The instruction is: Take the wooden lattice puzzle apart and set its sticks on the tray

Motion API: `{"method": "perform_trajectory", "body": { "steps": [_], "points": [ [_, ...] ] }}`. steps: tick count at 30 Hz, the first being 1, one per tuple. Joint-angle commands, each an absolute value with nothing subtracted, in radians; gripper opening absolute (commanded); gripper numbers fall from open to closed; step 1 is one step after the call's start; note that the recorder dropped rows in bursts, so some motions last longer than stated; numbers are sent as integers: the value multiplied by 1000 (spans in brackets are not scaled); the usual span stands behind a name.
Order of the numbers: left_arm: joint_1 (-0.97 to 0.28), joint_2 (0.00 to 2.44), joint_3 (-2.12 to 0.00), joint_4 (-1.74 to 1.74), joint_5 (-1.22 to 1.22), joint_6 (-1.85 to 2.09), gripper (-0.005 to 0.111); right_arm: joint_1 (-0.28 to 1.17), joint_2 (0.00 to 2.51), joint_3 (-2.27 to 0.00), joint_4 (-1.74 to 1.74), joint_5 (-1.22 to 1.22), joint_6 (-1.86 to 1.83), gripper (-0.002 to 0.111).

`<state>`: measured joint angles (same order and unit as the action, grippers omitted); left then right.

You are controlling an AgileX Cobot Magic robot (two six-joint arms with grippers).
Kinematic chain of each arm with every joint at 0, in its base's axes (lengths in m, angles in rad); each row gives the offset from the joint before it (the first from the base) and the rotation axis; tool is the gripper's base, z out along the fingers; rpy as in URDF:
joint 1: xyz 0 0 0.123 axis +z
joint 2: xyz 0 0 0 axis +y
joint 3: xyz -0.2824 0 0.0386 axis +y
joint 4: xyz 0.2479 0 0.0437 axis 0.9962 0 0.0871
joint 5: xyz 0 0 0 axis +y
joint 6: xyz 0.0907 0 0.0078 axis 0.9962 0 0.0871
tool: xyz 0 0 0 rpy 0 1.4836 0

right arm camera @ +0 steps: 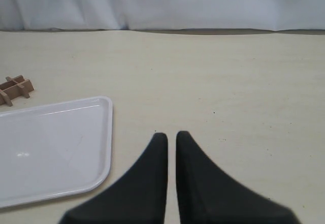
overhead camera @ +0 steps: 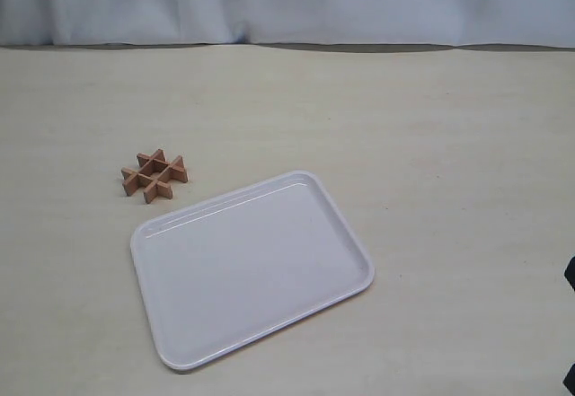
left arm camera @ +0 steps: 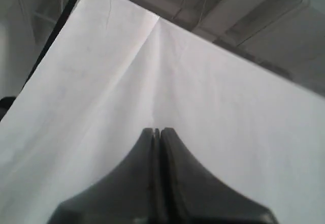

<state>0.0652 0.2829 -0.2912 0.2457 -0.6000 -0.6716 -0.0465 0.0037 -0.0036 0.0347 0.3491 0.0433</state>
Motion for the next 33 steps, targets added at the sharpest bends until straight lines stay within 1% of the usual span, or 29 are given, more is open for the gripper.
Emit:
{"method": "perform_trajectory", "body": {
  "steps": [1,5,8,11,16,18,20,23,25,27,29,33],
  "points": [
    [63,597,-400,395,-493,-635,0,-44,0,0,37,345,38,6],
    [63,912,-471,512,-325,-700,0,-44,0,0,37,345,38,6],
    [25,1139,-515,580,-217,-737,0,-44,0,0,37,345,38,6],
    [-71,1327,-579,644,-112,-737,0,-44,0,0,37,345,38,6],
    [-306,1582,-760,661,277,-661,0,-44,0,0,37,345,38,6],
    [-382,1660,-853,588,440,-531,0,-44,0,0,37,345,38,6],
    [-423,1714,-948,438,569,-331,0,-44,0,0,37,345,38,6],
    [-434,1769,-1081,109,803,45,0,-44,0,0,37,345,38,6],
    [-424,1794,-1145,-11,920,185,0,-44,0,0,37,345,38,6],
    [-412,1803,-1177,-39,946,203,0,-44,0,0,37,345,38,6],
    [-395,1803,-1178,-44,873,150,0,-44,0,0,37,345,38,6],
    [-395,1804,-1095,-69,720,153,0,-44,0,0,37,345,38,6]
  ]
}}
